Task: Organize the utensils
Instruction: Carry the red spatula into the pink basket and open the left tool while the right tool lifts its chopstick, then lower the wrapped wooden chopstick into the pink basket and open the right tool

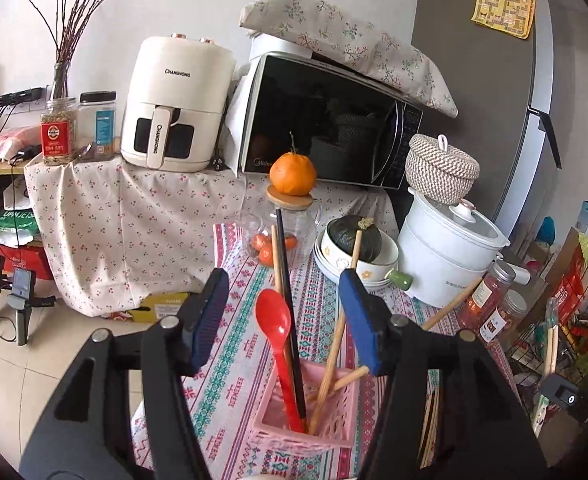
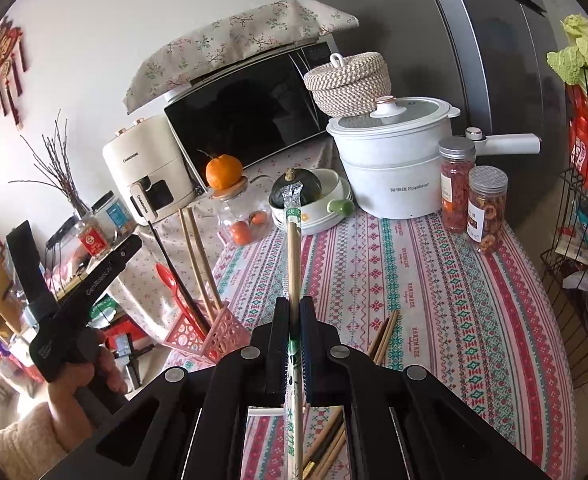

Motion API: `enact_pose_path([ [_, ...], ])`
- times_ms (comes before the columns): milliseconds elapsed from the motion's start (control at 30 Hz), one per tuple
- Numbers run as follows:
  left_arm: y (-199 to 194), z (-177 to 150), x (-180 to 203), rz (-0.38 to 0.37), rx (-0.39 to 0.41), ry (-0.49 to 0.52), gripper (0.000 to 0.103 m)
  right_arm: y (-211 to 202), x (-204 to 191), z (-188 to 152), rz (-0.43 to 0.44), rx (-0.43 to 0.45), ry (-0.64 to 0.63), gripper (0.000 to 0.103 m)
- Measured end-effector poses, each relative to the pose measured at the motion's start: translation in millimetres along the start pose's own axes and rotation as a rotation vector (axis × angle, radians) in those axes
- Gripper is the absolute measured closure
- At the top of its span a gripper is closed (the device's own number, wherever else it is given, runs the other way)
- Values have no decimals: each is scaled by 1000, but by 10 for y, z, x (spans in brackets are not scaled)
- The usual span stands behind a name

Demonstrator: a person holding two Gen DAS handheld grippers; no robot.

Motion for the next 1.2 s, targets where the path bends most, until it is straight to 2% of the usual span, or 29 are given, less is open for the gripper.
enact_pose_path([
  [67,-87,-86,-71,5,-114,-12,38,-54,-71,40,13,24,-8,98],
  [133,-214,-154,-139,8,-186,-11,33,-108,-173,93,35,52,-10,98],
  [167,-284,-174,-164,1,-202,-4,27,-131,-231,123,47,68,-9,98],
  [267,-453,-222,-242,2,-205,34,18,-184,-418,229,80,129,-3,98],
  [433,-459,-341,-454,7,-273,4,18,-131,-748,344,105,233,-1,98],
  [633,-433,-382,-791,31,-324,-58,18,174,-1127,327,100,360,11,98],
  [833,-404,-372,-1034,52,-334,-72,18,484,-1423,339,9,504,-70,98],
  [967,-377,-432,-1125,59,-357,-68,18,689,-1517,293,-19,538,-80,98],
  [1200,-372,-419,-1109,35,-368,-92,18,954,-1542,31,-76,528,-114,98],
])
Point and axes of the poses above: each gripper's, at about its wrist camera, not at the fingertips, and y roughly the way its jaws point, x to its right, z to its top, the point moved 8 cm from there along y, roughly the way its jaws point, and after that the axes turned 12 degrees about x, right-handed, at the moved point
